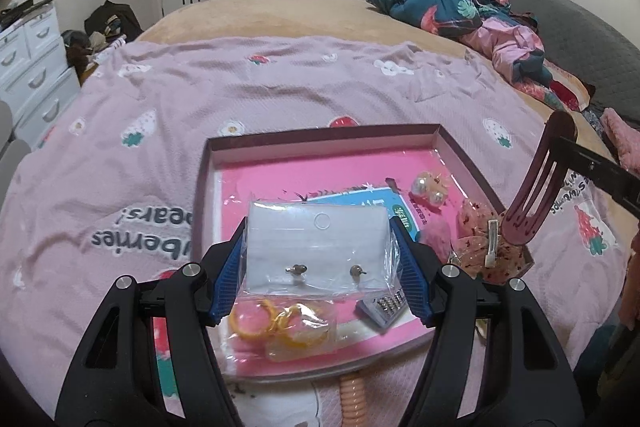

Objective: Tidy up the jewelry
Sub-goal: 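Carry the earring card and red clip over the brown box, then lower card and red clip into the box and open both tools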

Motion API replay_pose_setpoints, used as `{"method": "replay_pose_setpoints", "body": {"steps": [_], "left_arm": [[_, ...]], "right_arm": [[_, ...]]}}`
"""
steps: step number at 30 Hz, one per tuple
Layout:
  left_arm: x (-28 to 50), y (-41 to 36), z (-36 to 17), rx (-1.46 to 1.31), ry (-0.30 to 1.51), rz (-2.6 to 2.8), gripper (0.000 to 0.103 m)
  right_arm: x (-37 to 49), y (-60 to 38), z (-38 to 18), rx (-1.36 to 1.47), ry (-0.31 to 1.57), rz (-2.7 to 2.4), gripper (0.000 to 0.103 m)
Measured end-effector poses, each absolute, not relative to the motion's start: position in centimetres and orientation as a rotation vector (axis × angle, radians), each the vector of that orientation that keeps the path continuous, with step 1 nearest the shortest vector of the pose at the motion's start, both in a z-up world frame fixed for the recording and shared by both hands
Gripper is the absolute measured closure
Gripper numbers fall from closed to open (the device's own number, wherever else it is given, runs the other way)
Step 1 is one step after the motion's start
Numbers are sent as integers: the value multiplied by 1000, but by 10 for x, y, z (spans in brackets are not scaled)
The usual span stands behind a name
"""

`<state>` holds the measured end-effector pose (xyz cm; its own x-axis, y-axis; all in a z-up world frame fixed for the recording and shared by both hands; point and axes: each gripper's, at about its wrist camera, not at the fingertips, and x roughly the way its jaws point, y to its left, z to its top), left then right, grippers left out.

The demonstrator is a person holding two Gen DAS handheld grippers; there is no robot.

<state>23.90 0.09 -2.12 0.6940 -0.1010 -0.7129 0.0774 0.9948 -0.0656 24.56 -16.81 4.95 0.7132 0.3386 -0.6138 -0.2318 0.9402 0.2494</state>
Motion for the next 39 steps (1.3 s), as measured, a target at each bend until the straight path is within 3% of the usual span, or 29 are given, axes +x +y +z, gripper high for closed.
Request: {"method": "replay_pose_setpoints", "body": {"steps": [16, 29, 35, 39], "left_arm": [[260, -9, -65, -24, 858, -115, 44], [265, -12, -77, -6, 892, -123, 44], [265, -16, -80, 8, 898, -127, 44], [265, -17, -80, 11, 901, -132, 41]], "right_arm": [[252, -157, -15, 154, 839, 342, 90], [246, -147, -27, 152, 885, 367, 87], [242, -157, -25, 195, 888, 336, 65], [235, -167, -17, 218, 863, 314, 57]]}}
